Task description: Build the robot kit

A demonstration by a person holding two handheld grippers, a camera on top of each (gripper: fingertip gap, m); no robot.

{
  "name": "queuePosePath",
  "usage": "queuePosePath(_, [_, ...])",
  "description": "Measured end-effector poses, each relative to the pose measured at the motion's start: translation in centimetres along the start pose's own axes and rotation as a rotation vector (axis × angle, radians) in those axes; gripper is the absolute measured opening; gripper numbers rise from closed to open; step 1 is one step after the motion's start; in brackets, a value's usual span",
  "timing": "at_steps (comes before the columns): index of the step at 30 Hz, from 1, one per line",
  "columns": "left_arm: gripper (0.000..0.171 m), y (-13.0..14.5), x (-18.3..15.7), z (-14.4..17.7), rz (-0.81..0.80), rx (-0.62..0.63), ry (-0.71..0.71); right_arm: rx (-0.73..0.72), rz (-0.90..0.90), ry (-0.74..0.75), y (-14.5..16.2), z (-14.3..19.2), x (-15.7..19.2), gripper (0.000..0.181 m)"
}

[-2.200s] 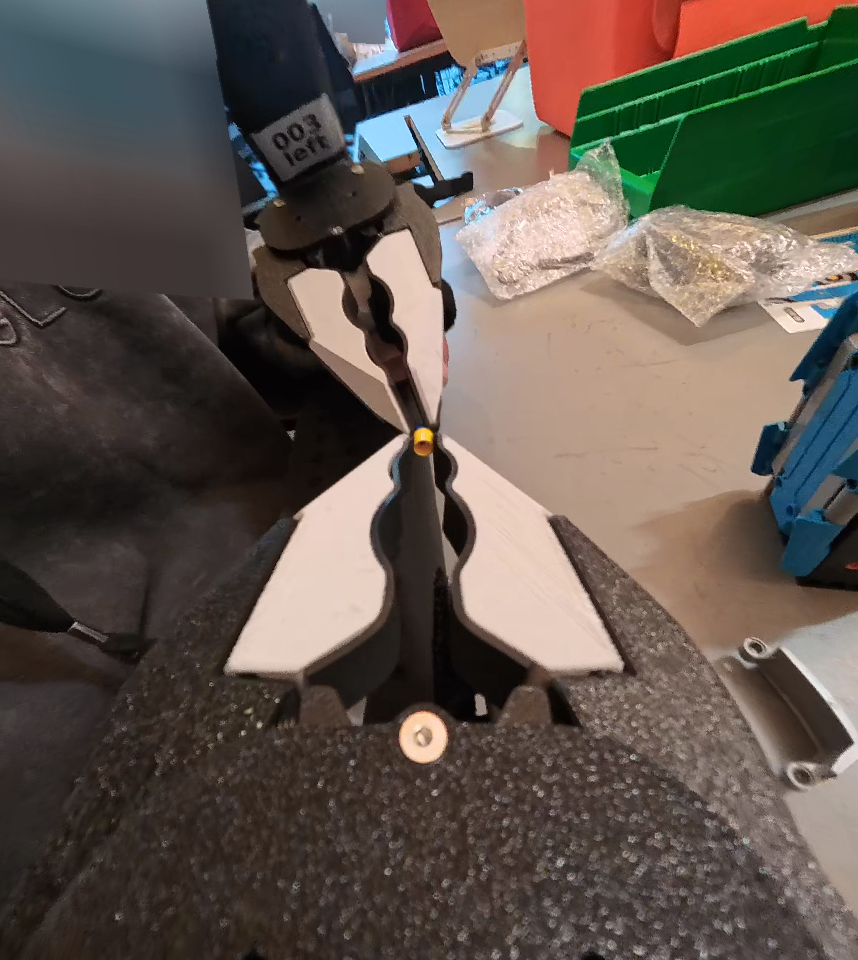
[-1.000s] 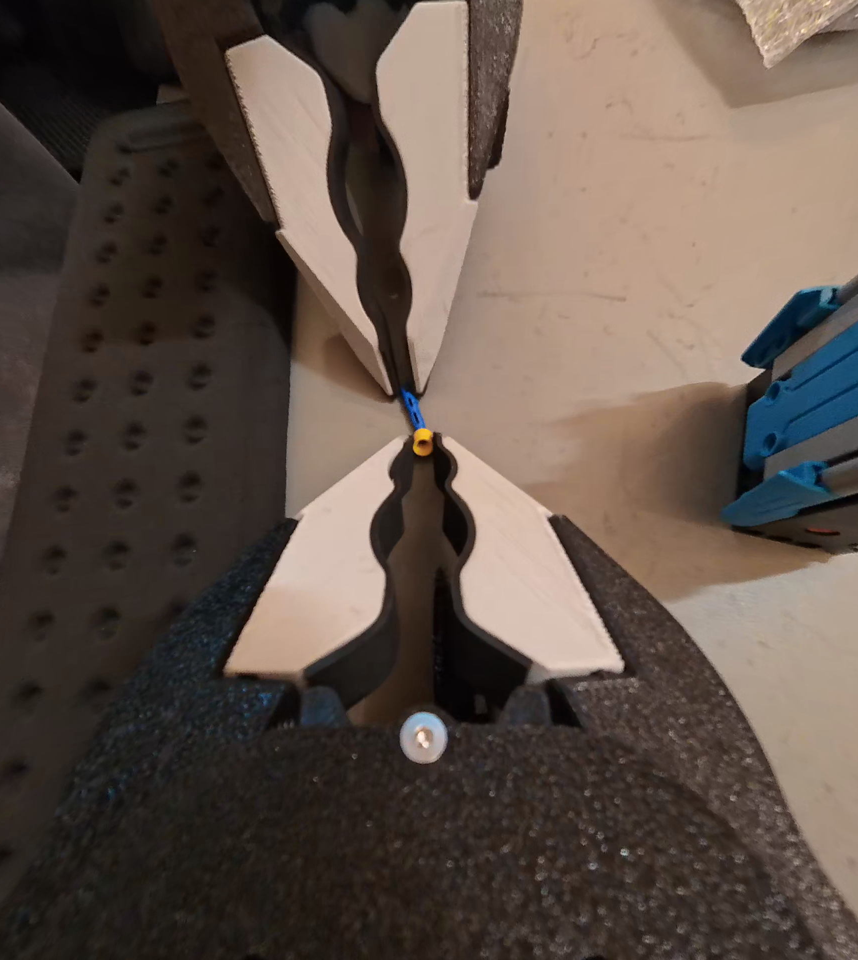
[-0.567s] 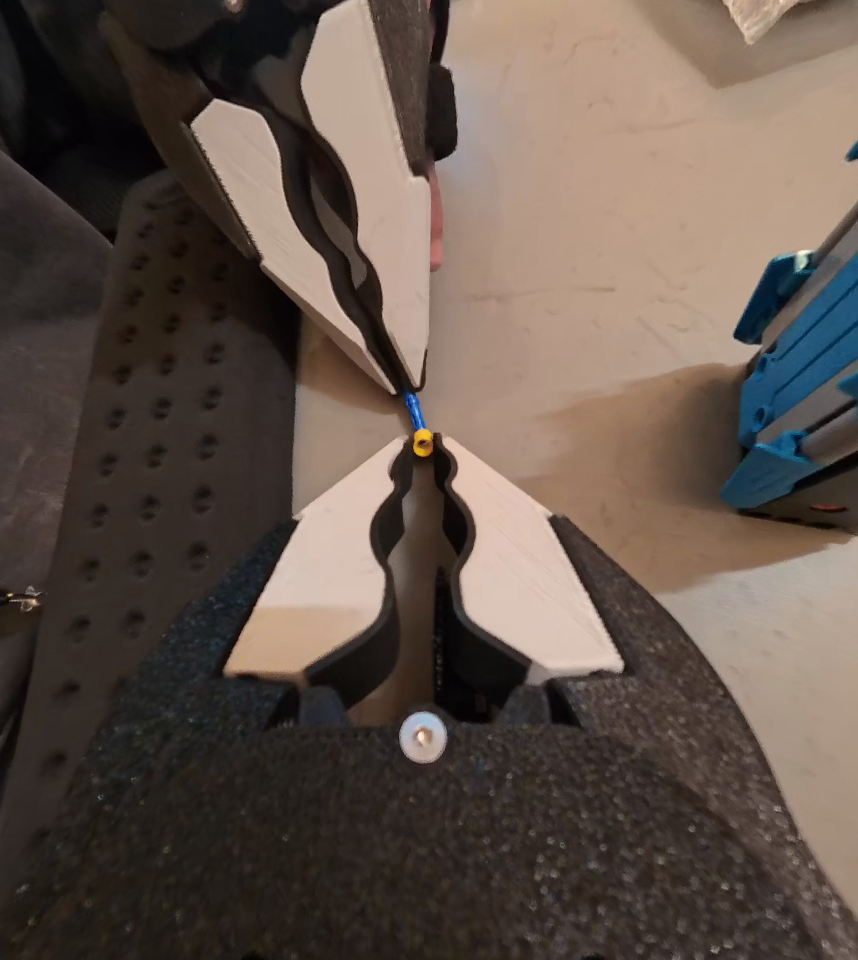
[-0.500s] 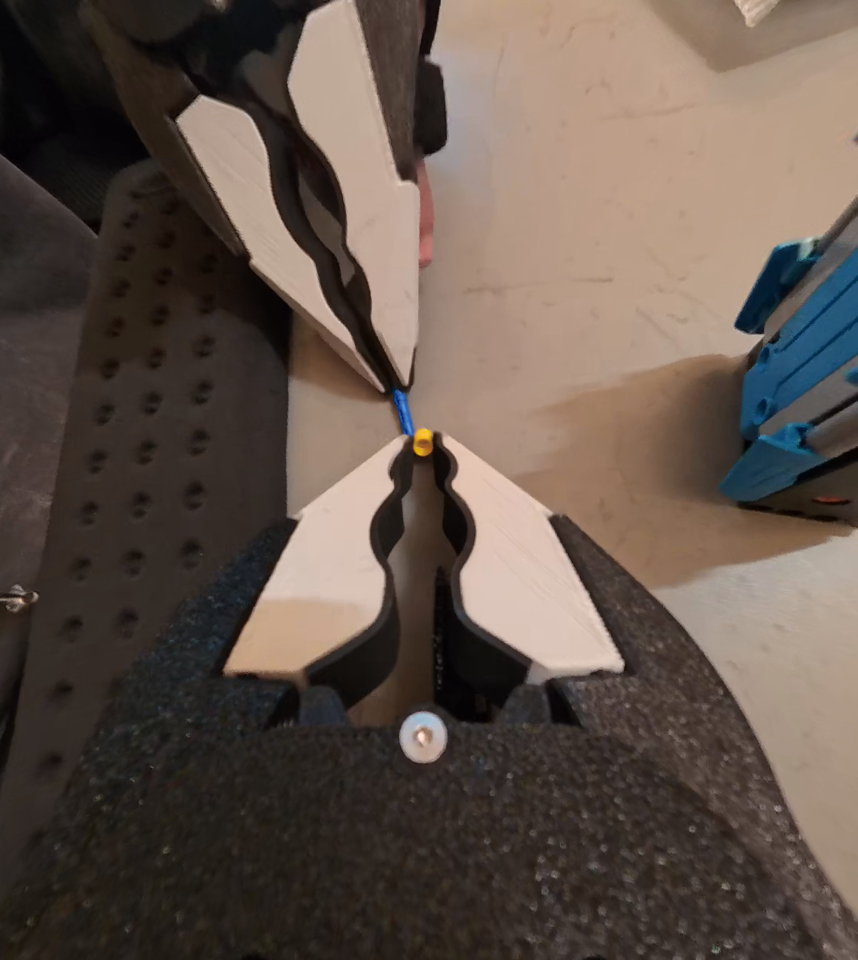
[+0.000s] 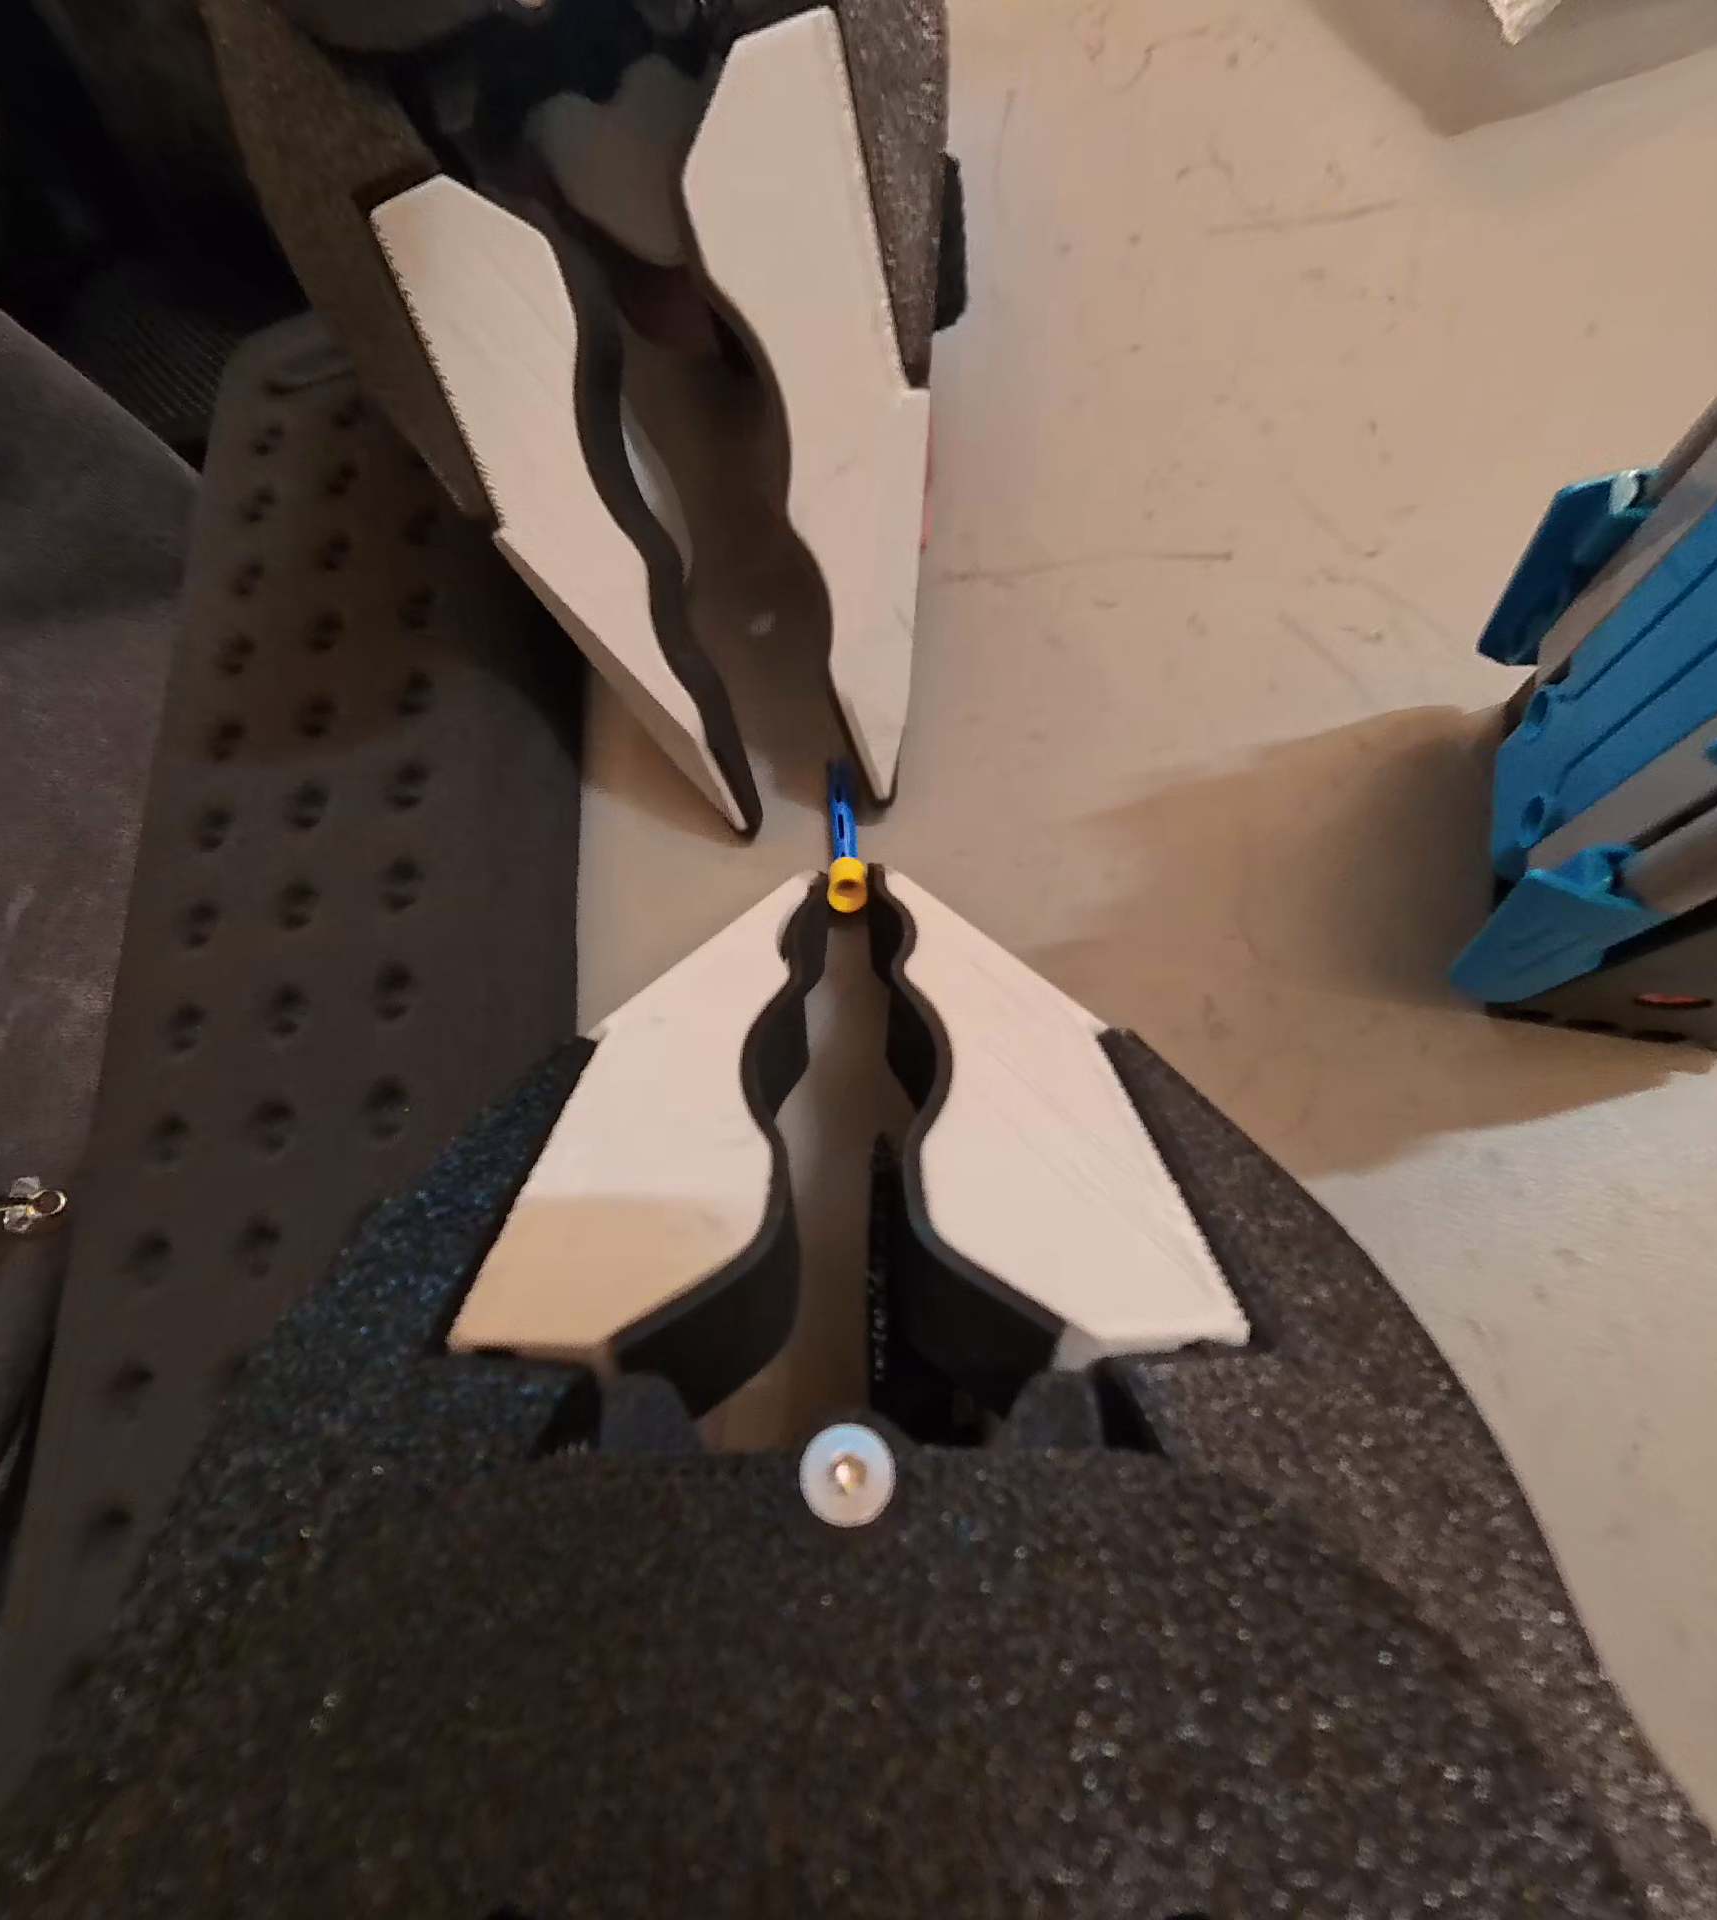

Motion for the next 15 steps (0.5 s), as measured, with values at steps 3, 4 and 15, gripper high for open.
queuePosePath(3, [0.022,-0.2,0.4,-0.1,-0.013,-0.008,-0.003,0.000,-0.002,-0.001,0.0,0.0,0.0,0.007])
queuePosePath(4, [0.022,-0.2,0.4,-0.1,-0.010,-0.005,0.004,0.000,-0.002,-0.001,0.0,0.0,0.0,0.007])
queuePosePath(15, [0.002,-0.5,0.9,-0.8,-0.128,0.049,-0.066,-0.133,-0.027,-0.002,-2.0,1.1,0.2,0.007])
Point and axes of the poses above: each gripper's, where its closed fingertips meet, z back along the fingers, y out of its underside, x = y × z across the jaws, the point moved 1 cm from there along z, back along the fingers, and after that the axes turned 15 degrees about -x, right-handed, at the moved point
